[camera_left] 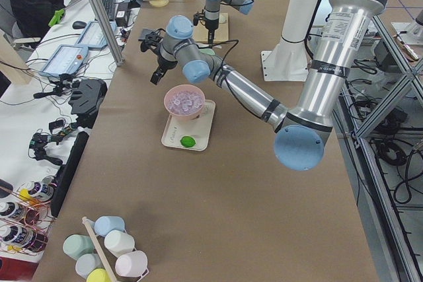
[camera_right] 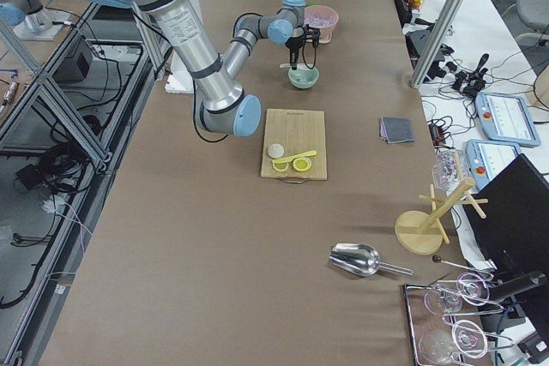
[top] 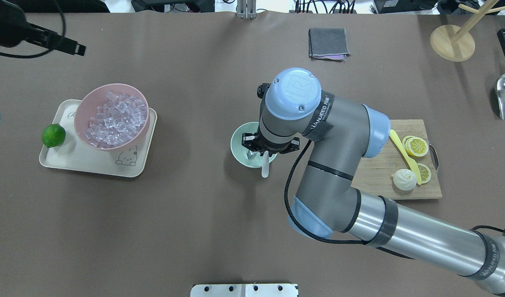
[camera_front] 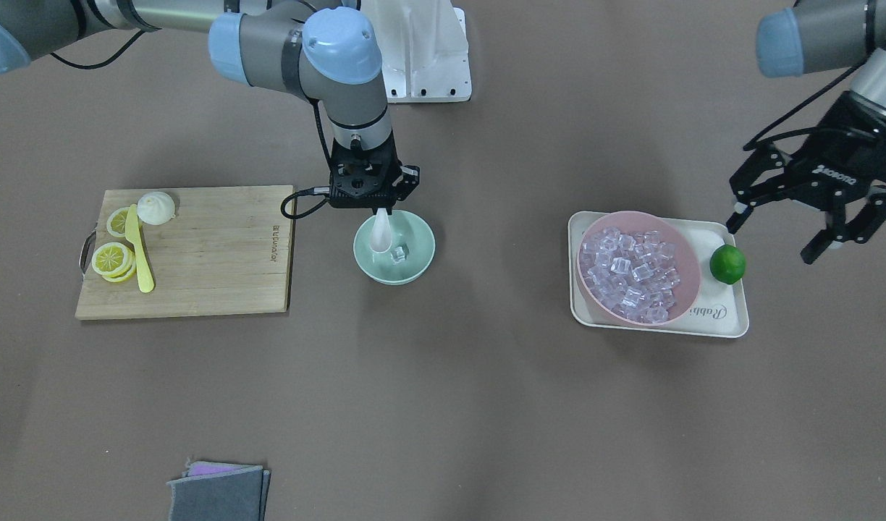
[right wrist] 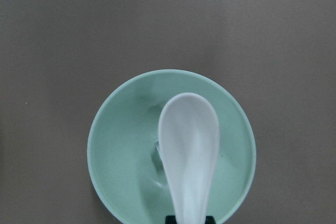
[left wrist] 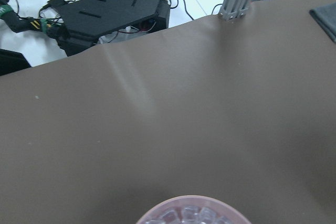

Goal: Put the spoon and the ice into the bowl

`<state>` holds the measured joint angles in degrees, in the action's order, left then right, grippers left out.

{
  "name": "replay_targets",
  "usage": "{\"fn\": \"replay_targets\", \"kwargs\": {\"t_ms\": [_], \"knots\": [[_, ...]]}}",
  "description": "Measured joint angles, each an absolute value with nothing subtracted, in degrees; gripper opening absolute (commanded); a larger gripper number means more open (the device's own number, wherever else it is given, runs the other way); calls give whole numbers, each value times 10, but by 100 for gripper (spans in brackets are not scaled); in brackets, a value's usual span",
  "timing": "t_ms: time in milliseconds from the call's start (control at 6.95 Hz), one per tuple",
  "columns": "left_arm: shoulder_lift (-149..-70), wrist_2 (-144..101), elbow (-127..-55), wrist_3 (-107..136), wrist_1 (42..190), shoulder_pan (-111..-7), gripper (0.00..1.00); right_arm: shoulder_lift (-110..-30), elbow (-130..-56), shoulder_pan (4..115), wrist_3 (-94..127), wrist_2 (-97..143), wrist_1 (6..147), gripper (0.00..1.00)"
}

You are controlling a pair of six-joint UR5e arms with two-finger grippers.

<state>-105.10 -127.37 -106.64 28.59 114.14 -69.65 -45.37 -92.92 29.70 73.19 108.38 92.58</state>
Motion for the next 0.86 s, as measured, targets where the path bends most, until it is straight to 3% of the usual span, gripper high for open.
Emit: {"fn": "replay_targets", "kwargs": {"t_ms": [144,288,575,863], "knots": [[-1043,-1284,-1063,279,1142,-711,98,-437,-902,294,731,1083,925,0],[-1039,-1288,-1061,277,1142,-718,98,-425,-882,291,730,1081,924,99],[-1037,-1289,-1055,276,1143,-724,98,-416,-872,290,730,1079,924,100],[-1037,-1289,-1050,277,1143,-724,98,-434,-916,305,728,1099,929,100]]}}
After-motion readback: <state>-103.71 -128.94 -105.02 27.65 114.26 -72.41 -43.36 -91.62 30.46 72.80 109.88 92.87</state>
